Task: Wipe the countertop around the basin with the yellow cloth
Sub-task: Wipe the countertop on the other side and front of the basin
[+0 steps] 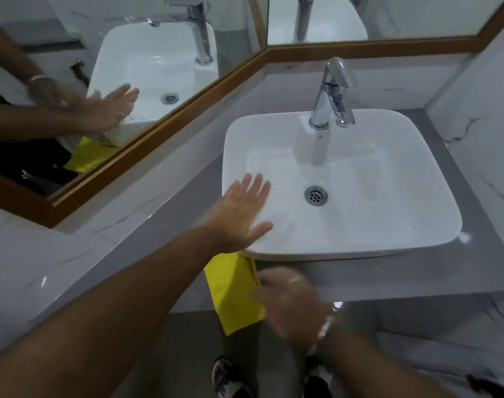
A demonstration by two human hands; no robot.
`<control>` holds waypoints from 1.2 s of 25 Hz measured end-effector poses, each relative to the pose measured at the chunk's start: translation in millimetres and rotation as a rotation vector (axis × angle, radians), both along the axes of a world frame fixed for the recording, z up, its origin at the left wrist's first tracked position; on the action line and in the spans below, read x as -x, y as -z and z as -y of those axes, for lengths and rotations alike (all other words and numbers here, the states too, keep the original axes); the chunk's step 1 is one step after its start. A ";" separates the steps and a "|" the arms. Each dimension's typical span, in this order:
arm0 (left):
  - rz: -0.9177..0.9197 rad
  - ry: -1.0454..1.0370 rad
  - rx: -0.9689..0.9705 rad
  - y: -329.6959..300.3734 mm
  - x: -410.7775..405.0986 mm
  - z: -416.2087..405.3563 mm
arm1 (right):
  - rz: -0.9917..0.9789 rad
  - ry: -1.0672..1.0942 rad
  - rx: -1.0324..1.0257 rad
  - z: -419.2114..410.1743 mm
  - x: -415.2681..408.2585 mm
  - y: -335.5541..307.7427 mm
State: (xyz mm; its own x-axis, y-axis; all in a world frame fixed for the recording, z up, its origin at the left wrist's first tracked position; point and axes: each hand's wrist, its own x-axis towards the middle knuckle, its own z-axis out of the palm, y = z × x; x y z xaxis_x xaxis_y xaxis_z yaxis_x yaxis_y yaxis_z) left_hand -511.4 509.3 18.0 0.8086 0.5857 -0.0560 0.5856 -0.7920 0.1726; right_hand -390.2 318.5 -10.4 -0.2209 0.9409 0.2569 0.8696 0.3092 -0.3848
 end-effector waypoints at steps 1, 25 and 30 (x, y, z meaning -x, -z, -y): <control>-0.084 0.047 -0.029 6.1 -2.3 -1.1 | 0.048 -0.109 0.077 -3.3 34.8 16.7; -0.116 0.056 -0.075 8.7 -8.1 -4.8 | 0.280 0.532 0.468 127.7 -282.8 99.5; -0.329 0.006 -0.083 74.1 25.7 -25.6 | 0.249 0.801 0.441 73.8 -410.0 99.7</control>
State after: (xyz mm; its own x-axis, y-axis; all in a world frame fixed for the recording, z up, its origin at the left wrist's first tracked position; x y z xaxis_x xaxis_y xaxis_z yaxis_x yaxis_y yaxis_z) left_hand -537.1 534.9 -56.1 0.7585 0.5946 -0.2668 0.5946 -0.7990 -0.0903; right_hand 19.8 244.7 -110.1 0.5319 0.8375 -0.1253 0.8331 -0.5441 -0.0998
